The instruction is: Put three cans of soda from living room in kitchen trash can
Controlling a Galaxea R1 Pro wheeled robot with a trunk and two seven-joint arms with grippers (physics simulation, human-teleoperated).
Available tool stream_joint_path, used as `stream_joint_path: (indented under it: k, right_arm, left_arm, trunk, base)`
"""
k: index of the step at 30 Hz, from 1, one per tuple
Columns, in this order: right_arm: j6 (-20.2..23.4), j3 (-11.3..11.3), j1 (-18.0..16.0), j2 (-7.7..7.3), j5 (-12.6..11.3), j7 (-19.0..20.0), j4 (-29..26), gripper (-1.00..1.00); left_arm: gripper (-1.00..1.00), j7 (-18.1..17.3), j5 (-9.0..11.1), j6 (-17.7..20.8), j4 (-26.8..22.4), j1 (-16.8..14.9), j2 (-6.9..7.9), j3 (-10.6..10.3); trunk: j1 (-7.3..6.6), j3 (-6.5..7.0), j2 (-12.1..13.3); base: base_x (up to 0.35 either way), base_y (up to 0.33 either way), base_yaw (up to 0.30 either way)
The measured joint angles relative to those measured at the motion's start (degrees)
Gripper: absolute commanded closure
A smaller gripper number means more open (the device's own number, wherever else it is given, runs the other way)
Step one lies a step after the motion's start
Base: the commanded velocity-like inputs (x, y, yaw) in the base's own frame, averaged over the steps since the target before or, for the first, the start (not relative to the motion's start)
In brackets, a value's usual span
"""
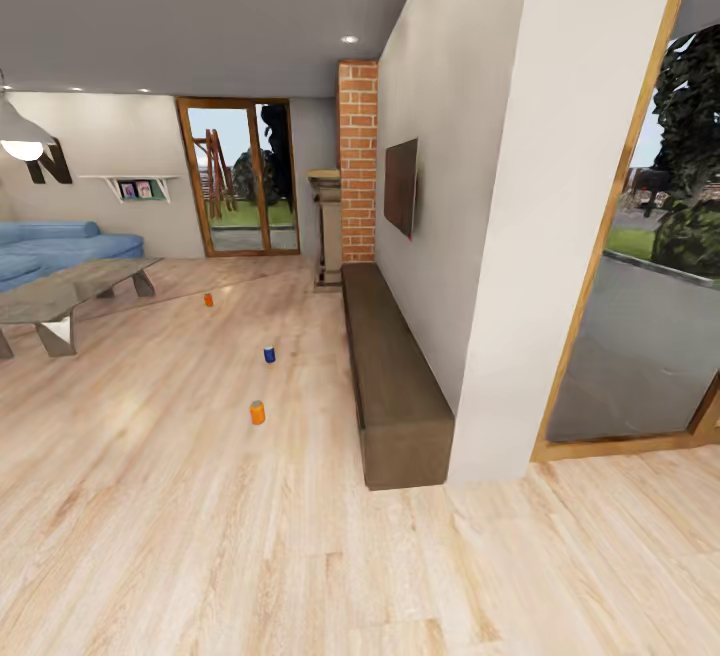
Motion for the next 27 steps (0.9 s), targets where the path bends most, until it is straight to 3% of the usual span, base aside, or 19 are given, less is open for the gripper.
stream_joint_path:
  k: [4, 27]
  right_arm:
    - [-0.33, -0.03, -0.05, 0.84, 0.39, 0.35, -0.46, -1.00]
    - [-0.33, -0.04, -0.05, 0.85, 0.39, 0.35, -0.46, -1.00]
  left_arm:
    - [-1.00, -0.69, -0.16, -0.97, 0.18, 0.00, -0.78, 0.18]
    - [-1.00, -0.70, -0.16, -1.30, 0.18, 0.00, -0.79, 0.18]
  trunk:
    - [0.00, 0.00, 0.01]
    - [0.00, 0.00, 0.01]
  base:
    - [0.000, 0.000, 0.000]
    - [0.000, 0.000, 0.000]
